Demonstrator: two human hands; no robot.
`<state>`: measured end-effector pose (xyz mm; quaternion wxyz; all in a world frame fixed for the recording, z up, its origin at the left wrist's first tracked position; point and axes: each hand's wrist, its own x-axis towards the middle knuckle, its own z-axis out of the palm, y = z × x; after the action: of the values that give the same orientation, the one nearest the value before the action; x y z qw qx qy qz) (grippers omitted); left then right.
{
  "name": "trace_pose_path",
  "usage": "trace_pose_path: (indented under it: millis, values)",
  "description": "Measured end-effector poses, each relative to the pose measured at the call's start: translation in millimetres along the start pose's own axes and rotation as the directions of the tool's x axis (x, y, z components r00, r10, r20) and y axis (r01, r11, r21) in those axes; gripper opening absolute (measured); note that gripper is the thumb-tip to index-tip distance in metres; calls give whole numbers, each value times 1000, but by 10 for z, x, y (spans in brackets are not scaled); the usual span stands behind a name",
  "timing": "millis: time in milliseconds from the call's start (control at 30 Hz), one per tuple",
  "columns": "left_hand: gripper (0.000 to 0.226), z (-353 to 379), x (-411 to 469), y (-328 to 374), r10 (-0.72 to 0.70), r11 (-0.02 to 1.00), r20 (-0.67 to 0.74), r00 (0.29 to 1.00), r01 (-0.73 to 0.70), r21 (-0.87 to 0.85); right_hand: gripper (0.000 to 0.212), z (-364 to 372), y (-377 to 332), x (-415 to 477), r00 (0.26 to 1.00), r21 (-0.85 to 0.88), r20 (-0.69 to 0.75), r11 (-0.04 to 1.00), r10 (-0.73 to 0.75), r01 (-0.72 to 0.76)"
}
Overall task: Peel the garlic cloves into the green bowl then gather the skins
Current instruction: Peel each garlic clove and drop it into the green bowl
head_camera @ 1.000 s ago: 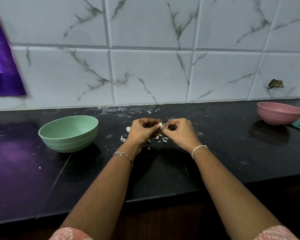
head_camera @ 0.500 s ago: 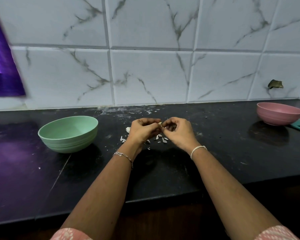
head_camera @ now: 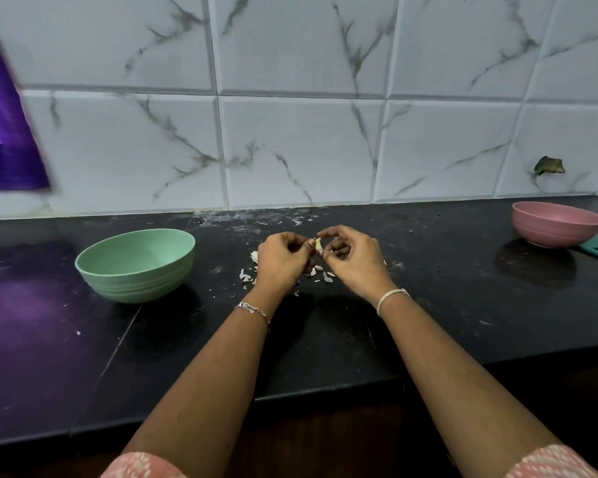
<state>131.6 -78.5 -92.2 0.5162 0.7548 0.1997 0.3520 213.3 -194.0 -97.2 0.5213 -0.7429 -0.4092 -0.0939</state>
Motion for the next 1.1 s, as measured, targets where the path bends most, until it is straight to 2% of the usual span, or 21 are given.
trace_pose_path:
  millis: [233, 300, 400, 500, 767, 1000, 1100]
  values:
    - [8, 14, -19, -28, 184, 945, -37, 982, -166, 283, 16, 51, 19, 10, 1000, -17, -20, 1000, -21, 21]
    - [11, 15, -1, -48, 183, 947, -60, 981, -160, 279, 15, 59, 36, 15, 1000, -4, -28, 1000, -9, 9]
    - [20, -2, 12, -45, 110, 983, -103, 989, -93, 159, 14, 64, 59, 24, 999, 5, -35, 1000, -5, 5]
    - [34, -8, -18, 14, 38, 994, -49, 998, -32, 109, 15, 63, 64, 25, 999, -15, -40, 1000, -21, 21]
    - [13, 6, 1, 8, 49, 982, -4, 999, -47, 181, 17, 48, 15, 3, 998, -59, -30, 997, -46, 44]
    - [8, 9, 16, -48, 92, 945, 10, 996, -91, 314, 23, 24, -22, 43, 993, 123, -104, 992, 48, -35]
    - [15, 0, 17, -75, 126, 947, 21, 992, -126, 295, 29, 11, -17, 34, 992, 141, -114, 989, 48, -32]
